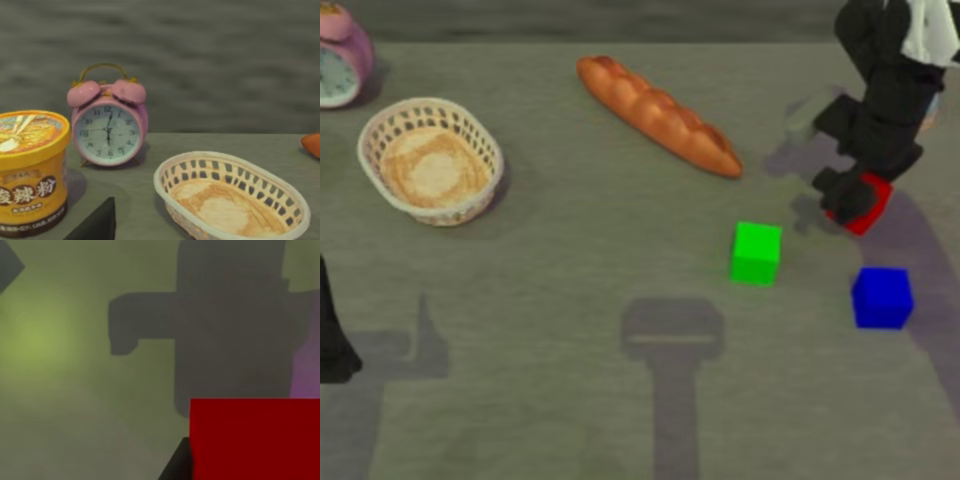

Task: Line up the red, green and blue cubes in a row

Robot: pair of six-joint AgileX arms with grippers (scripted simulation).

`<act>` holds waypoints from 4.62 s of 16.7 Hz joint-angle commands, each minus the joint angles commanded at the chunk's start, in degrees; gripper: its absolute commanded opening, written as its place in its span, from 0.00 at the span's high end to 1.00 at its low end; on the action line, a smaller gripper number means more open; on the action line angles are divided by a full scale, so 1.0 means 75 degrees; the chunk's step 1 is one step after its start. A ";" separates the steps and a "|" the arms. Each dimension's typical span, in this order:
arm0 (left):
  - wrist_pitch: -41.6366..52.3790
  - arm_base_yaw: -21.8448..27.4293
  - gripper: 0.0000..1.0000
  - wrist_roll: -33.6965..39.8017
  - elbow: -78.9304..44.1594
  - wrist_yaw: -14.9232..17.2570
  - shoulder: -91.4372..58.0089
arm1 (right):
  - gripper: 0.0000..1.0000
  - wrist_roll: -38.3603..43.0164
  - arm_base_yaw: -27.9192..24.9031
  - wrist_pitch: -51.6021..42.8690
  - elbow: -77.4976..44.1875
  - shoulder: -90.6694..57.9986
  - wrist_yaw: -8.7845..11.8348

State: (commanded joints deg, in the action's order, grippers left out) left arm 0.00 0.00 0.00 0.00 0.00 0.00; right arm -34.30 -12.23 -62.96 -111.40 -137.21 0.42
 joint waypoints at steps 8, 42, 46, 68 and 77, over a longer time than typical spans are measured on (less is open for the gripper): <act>0.0000 0.0000 0.00 0.0000 0.0000 0.0000 0.0000 | 1.00 0.0009 -0.0032 -0.1236 -0.0885 0.0314 -0.0008; 0.0000 0.0000 0.00 0.0000 0.0000 0.0000 0.0000 | 1.00 -0.0246 -0.5455 -0.0667 -0.1509 -0.0877 -0.0004; 0.0000 0.0000 0.00 0.0000 0.0000 0.0000 0.0000 | 0.92 -0.0246 -0.5455 -0.0662 -0.1504 -0.0877 -0.0004; 0.0000 0.0000 0.00 0.0000 0.0000 0.0000 0.0000 | 0.00 -0.0252 -0.5448 -0.0689 -0.1531 -0.0880 -0.0004; 0.0000 0.0000 0.00 0.0000 0.0000 0.0000 0.0000 | 0.00 -0.0271 -0.5492 -0.2733 -0.3544 -0.0851 -0.0003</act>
State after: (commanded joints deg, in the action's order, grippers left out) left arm 0.00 0.00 0.00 0.00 0.00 0.00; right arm -36.33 -53.43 -83.46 -137.97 -143.59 0.40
